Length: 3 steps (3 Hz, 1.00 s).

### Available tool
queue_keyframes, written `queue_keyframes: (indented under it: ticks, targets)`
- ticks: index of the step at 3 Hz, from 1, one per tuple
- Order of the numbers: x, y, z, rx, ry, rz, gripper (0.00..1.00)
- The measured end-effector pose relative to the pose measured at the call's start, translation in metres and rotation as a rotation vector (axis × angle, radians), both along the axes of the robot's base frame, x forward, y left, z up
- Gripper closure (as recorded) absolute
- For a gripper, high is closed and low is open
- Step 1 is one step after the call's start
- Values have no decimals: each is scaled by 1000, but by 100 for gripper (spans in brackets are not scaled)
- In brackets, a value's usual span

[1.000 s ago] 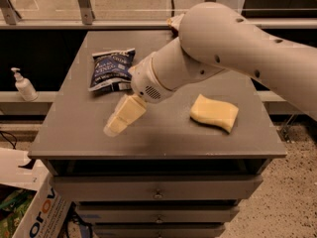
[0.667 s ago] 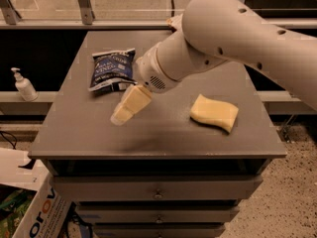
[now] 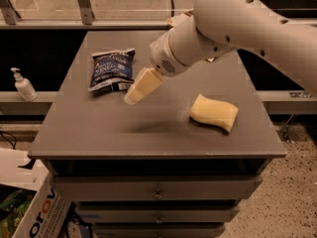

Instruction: Pick blue chip bag

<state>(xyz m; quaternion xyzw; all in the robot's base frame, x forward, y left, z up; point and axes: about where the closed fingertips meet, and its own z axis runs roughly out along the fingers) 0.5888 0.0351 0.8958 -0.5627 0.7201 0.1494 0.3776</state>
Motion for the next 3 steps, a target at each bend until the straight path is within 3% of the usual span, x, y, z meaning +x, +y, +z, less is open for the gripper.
queue_keyframes:
  ticks: [1, 3]
  targets:
    - [26, -7, -14, -1, -8, -21, 0]
    - [68, -1, -57, 17, 11, -26, 0]
